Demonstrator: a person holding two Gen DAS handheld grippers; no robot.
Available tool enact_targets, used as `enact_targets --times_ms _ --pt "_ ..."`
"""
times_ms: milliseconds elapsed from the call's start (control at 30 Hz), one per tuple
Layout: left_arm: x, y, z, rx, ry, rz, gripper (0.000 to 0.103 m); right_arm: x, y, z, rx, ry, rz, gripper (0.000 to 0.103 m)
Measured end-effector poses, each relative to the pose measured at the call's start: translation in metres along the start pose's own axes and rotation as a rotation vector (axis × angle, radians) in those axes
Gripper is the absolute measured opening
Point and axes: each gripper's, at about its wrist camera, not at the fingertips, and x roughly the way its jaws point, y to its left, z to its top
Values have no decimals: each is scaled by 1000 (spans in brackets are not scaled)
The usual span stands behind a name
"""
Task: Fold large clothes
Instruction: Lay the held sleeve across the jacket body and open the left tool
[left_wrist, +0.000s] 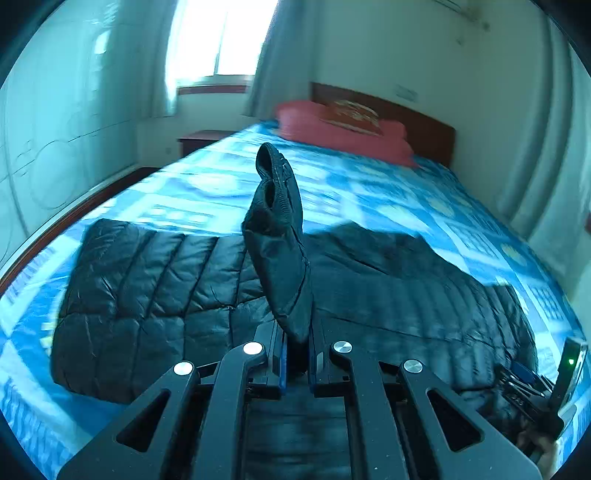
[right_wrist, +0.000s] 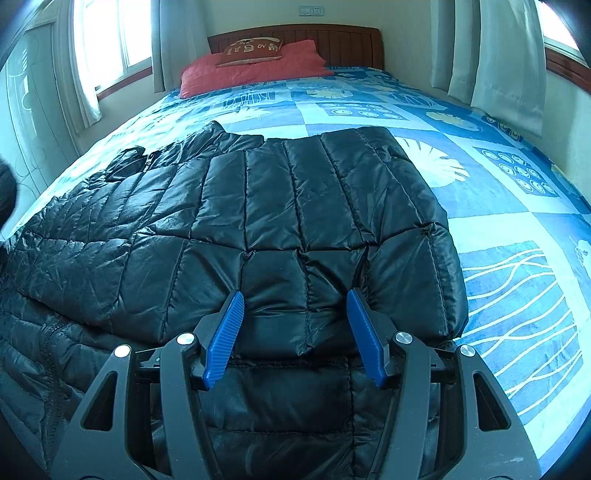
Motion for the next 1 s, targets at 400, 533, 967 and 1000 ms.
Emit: enact_targets --times_ms 400,533,967,1000 --pt "51 -108 -42 159 138 -51 23 -1 -4 -1 29 -7 41 60" --pt "40 -123 -45 179 132 -74 60 -2 -5 0 33 -8 49 61" --pt "-31 -56 -48 171 50 -63 73 -28 12 12 118 -11 143 64" --pt "-33 -48 -48 165 42 -49 73 -29 21 14 122 -4 172 64"
